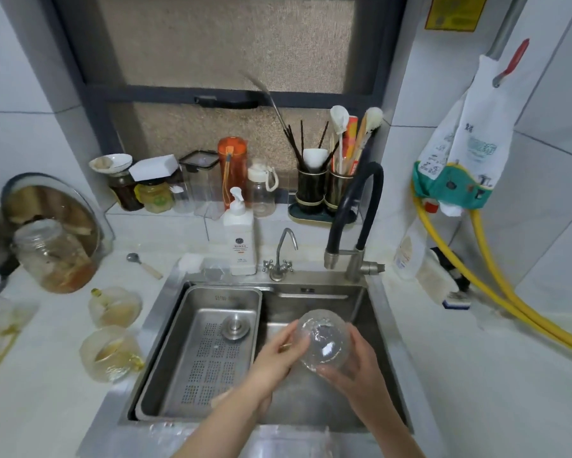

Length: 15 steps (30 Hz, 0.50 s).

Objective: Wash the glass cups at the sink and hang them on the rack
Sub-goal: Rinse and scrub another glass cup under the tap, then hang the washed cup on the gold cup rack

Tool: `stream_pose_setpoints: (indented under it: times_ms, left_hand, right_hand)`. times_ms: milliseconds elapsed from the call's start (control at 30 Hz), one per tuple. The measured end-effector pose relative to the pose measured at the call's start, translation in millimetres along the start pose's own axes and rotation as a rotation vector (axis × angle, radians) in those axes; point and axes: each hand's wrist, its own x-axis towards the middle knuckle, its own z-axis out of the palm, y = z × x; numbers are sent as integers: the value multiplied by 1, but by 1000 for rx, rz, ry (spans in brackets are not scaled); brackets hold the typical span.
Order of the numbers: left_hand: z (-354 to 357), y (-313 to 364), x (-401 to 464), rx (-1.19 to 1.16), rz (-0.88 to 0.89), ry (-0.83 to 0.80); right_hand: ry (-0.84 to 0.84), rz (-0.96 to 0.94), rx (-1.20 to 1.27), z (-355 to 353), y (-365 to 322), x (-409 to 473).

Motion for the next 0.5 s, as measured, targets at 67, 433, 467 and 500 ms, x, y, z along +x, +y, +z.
stream_pose_setpoints:
  times_ms: [67, 433, 467, 500]
  left_hand:
    - [7, 0, -3, 14, 32, 26]
    - [-18, 9, -26, 63, 148, 180]
    - [-24, 10, -30, 55, 163, 204]
    - [-31, 12, -35, 41, 179, 231]
  right_hand:
    - [-23, -8, 10, -2, 2, -2]
    - [-103, -62, 0, 19, -5, -3]
    - [-125, -51, 2, 27, -8, -1]
    - [-156, -49, 14, 35, -11, 1]
